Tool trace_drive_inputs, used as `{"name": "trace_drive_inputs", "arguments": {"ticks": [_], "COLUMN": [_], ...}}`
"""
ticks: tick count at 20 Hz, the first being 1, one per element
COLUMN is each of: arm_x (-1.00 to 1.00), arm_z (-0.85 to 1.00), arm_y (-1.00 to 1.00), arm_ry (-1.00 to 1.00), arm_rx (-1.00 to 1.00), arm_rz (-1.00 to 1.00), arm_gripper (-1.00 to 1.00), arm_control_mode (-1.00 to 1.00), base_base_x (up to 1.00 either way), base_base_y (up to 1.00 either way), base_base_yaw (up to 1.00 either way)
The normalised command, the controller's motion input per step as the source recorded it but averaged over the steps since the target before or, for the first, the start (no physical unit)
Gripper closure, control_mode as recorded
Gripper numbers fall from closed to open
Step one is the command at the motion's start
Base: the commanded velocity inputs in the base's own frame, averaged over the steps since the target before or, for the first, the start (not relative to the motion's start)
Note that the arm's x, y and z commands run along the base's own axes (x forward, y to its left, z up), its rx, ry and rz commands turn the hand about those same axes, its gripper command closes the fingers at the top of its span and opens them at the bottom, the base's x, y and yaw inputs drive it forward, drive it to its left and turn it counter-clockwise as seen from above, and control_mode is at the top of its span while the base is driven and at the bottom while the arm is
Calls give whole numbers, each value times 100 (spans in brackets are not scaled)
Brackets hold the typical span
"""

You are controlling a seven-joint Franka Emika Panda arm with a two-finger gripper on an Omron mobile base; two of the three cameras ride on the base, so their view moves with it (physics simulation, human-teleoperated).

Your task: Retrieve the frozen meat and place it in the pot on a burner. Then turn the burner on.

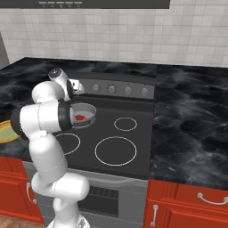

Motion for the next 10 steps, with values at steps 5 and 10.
{"name": "trace_drive_inputs", "arguments": {"ticks": [5, 10], "arm_x": [1, 8], "arm_z": [-1, 0], "arm_y": [0, 4], "arm_ry": [1, 0], "arm_rx": [6, 1], "arm_rz": [0, 0], "arm_gripper": [-100, -100], "arm_control_mode": [-100, -100], "base_base_x": [0, 0], "base_base_y": [0, 0], "base_base_yaw": [0, 0]}}
